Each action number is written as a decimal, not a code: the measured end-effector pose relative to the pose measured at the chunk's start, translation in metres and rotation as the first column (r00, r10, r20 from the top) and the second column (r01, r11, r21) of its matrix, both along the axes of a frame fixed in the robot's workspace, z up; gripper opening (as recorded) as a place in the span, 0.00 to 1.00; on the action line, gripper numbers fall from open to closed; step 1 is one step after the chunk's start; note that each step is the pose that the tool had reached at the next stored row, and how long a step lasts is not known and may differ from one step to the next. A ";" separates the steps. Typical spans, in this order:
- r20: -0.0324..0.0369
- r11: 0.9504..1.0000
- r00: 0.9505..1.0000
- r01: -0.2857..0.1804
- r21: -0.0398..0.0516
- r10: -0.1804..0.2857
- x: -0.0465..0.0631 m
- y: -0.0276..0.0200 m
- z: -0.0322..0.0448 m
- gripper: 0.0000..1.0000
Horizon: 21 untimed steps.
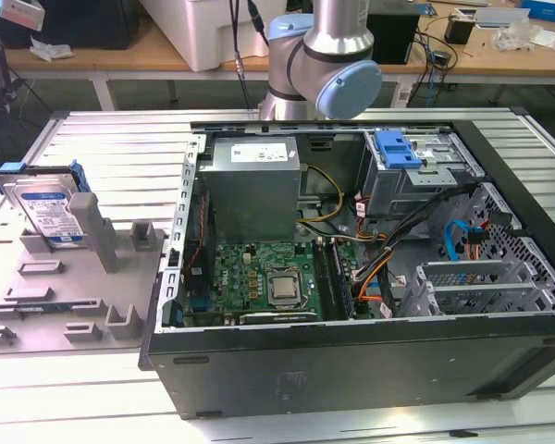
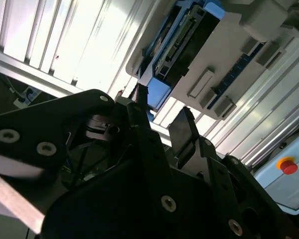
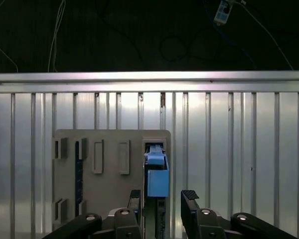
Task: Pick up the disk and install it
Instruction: 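Pick up the disk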
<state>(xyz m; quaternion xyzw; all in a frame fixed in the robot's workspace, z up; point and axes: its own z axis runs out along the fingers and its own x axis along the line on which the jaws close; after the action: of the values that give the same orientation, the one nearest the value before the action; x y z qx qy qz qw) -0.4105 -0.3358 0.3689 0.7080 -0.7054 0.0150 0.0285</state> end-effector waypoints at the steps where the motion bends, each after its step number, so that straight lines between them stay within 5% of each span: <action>1: 0.000 1.000 1.000 0.000 0.000 0.000 0.000 0.0000 -0.0006 0.45; 21: 0.001 1.000 1.000 0.000 0.000 0.000 0.003 -0.0066 -0.0121 0.45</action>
<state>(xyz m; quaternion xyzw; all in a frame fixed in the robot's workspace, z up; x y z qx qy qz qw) -0.4074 -0.3424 0.3568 0.7080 -0.7055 0.0151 0.0283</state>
